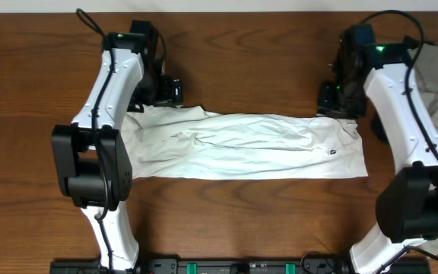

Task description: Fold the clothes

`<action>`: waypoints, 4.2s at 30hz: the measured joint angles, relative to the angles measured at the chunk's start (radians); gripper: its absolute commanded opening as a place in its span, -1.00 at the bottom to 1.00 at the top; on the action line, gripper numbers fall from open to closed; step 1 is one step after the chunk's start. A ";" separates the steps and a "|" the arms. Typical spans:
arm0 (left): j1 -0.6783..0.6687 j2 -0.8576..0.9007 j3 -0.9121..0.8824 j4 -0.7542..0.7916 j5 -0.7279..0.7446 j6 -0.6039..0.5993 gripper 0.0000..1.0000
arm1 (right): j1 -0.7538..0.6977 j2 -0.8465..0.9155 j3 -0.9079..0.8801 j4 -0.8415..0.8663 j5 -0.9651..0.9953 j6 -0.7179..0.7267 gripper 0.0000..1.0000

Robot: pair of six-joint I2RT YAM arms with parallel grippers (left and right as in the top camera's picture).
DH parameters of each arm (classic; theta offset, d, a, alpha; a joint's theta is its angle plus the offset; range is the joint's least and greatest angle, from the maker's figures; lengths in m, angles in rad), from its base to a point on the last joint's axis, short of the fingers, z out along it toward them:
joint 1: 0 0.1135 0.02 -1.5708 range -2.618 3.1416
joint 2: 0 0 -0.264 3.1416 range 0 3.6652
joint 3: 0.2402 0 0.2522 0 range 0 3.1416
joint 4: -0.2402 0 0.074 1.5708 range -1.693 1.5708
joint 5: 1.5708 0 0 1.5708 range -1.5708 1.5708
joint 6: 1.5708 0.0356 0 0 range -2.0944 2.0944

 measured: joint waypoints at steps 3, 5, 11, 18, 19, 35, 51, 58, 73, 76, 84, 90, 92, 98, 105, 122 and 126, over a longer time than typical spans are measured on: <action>-0.005 0.000 0.000 -0.008 0.021 0.016 0.96 | 0.051 0.003 -0.011 0.061 -0.055 -0.014 -0.10; -0.009 0.000 0.000 -0.021 0.021 0.018 0.96 | 0.084 0.003 -0.030 0.104 -0.075 -0.005 -0.10; -0.010 0.000 -0.072 -0.047 0.001 0.023 0.96 | 0.183 0.003 -0.147 0.220 -0.104 0.037 -0.14; 0.015 0.005 -0.131 0.042 -0.090 0.028 0.96 | 0.287 0.003 -0.269 0.342 -0.150 0.083 -0.11; 0.026 0.005 -0.131 0.055 -0.098 0.031 0.96 | 0.306 0.003 -0.286 0.361 -0.156 0.090 -0.09; 0.111 0.005 -0.131 0.008 0.072 0.113 0.96 | 0.500 0.003 -0.494 0.632 -0.176 0.190 -0.01; 0.106 0.005 -0.132 -0.106 0.115 0.128 0.63 | 0.500 0.003 -0.517 0.651 -0.176 0.198 -0.02; 0.101 0.005 -0.134 -0.196 0.116 0.145 0.01 | 0.499 0.003 -0.518 0.653 -0.176 0.198 -0.01; 0.093 -0.004 -0.135 -0.288 0.126 0.166 -0.46 | 0.499 0.003 -0.518 0.666 -0.176 0.201 0.01; 0.093 -0.026 -0.136 -0.195 0.126 0.167 -0.33 | 0.499 0.003 -0.518 0.668 -0.176 0.203 0.01; 0.095 -0.049 -0.136 0.023 0.126 0.134 -0.47 | 0.499 0.003 -0.518 0.657 -0.176 0.216 0.00; 0.095 -0.025 -0.138 -0.013 0.127 0.099 -0.79 | 0.499 0.003 -0.518 0.657 -0.176 0.218 0.00; 0.095 -0.013 -0.152 -0.019 0.126 0.093 -0.79 | 0.499 0.003 -0.518 0.657 -0.176 0.218 0.00; 0.095 -0.006 -0.261 0.013 0.126 0.090 -0.79 | 0.499 0.003 -0.518 0.657 -0.176 0.222 -0.01; 0.095 -0.003 -0.385 0.028 0.126 0.074 -0.88 | 0.499 0.003 -0.518 0.657 -0.177 0.229 -0.01; 0.095 -0.246 -0.379 0.005 0.127 0.064 -0.79 | 0.490 0.003 -0.518 0.657 -0.185 0.261 -0.18; 0.093 -0.328 -0.363 0.053 0.132 0.061 -0.78 | 0.454 0.003 -0.518 0.706 -0.229 0.267 -0.47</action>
